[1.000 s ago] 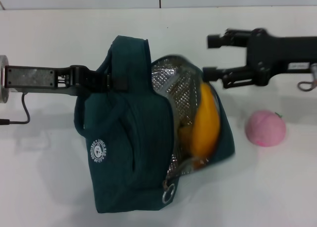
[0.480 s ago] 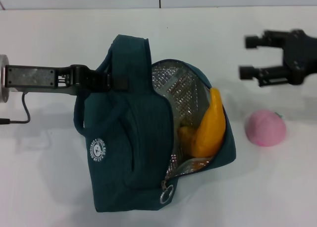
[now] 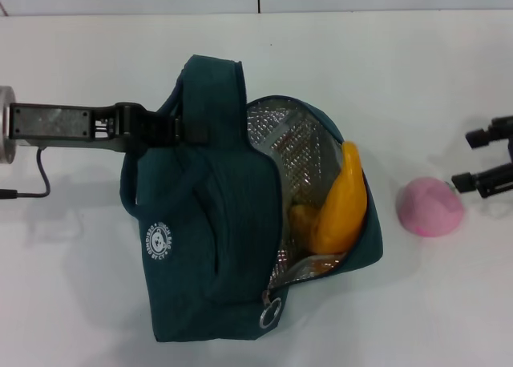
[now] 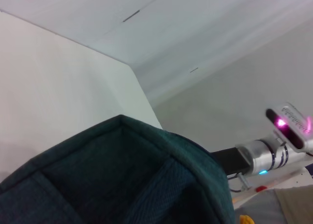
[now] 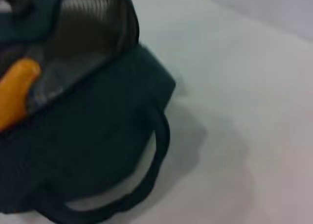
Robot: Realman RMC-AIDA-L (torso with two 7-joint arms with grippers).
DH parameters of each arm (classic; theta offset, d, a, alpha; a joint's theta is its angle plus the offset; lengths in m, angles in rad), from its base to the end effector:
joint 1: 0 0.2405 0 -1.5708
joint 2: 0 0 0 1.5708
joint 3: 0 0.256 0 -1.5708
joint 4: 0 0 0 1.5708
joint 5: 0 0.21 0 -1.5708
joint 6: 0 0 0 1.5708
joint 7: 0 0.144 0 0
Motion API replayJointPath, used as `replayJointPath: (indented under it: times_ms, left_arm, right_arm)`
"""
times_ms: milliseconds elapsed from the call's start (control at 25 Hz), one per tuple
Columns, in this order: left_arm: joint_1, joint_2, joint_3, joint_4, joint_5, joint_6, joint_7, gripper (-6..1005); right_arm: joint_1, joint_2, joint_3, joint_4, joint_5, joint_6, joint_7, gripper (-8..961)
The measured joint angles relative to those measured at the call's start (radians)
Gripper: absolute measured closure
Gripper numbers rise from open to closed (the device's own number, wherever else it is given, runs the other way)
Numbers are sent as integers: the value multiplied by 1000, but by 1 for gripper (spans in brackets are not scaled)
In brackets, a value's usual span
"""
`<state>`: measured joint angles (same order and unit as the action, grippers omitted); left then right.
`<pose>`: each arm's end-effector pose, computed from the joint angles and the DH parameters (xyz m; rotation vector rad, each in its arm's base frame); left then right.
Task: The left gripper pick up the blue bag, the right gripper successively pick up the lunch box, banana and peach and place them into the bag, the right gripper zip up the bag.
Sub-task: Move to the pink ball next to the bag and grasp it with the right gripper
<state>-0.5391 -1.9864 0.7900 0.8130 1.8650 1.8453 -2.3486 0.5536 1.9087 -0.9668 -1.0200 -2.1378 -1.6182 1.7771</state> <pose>-0.2239 0.3227 0.0539 2.4382 1.5374 0.7683 0.2431 0.3596 0.0754 -2.8451 0.5667 0.0884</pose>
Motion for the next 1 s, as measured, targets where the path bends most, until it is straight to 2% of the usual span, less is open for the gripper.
replayJointPath:
  times_ms: [280,520,640,760,840,1000]
  left_arm:
    - [-9,0,0,0,-1,0,0,959]
    - [-18,0,0,0,-1,2,-2,959]
    - [-21,0,0,0,-1,2,-2,959]
    - [-24,0,0,0,-1,2,-5,959]
    - [-24,0,0,0,-1,2,-9,959]
    - [-24,0,0,0,-1,2,-10,959]
  right_arm:
    - [60,38,-30,-23,-158,-12,73,87]
    - [177,61,-41,-68,-354,-88,220,88]
    - [217,82,-69,-66,-421,-101,255,88]
    - [232,100,-121,-62,-463,-87,261,88]
    - [236,103,-167,-55,-472,-68,271,89]
    - [235,105,-184,-45,-466,-41,276,90]
